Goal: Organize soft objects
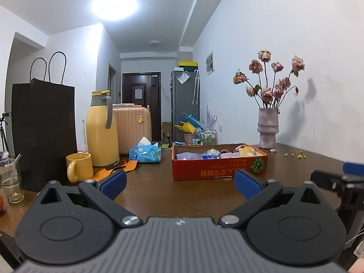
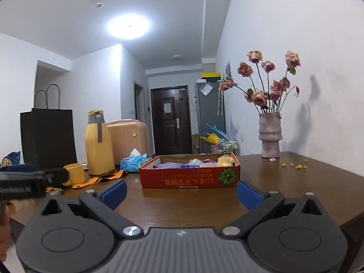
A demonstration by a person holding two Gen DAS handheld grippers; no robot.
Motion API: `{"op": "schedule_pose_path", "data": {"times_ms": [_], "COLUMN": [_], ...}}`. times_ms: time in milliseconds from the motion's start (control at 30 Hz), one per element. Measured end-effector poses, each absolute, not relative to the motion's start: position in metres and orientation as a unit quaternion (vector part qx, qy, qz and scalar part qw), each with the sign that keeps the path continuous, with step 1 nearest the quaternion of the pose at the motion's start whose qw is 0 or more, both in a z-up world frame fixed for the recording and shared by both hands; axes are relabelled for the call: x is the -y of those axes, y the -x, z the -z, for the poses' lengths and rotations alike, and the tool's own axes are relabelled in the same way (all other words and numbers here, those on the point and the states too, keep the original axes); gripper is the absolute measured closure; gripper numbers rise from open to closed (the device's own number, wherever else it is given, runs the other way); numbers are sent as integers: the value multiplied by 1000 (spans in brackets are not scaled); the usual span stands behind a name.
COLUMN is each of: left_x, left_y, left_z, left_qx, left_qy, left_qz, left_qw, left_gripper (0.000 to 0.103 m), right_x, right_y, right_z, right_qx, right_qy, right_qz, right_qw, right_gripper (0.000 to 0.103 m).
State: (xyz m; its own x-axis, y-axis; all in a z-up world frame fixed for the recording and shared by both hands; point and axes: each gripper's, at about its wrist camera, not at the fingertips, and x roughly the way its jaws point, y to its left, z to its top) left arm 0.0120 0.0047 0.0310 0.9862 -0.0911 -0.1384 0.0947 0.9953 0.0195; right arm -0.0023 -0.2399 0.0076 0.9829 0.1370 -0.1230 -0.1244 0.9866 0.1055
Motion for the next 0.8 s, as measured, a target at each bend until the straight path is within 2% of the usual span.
{"op": "schedule_pose_path", "data": {"times_ms": [800], "left_x": [-7], "left_y": [-16], "left_z": [-31], "left_qx": [-68], "left_qy": [-17], "left_qz": [42], "left_qw": [997], "left_gripper": [0], "right_x": [241], "right_y": [-3], "right_z": [-7], "right_qx": [-69], "right_qy": [-57], "right_qz": [-62], "right_qw": [994], "right_gripper": [0]}}
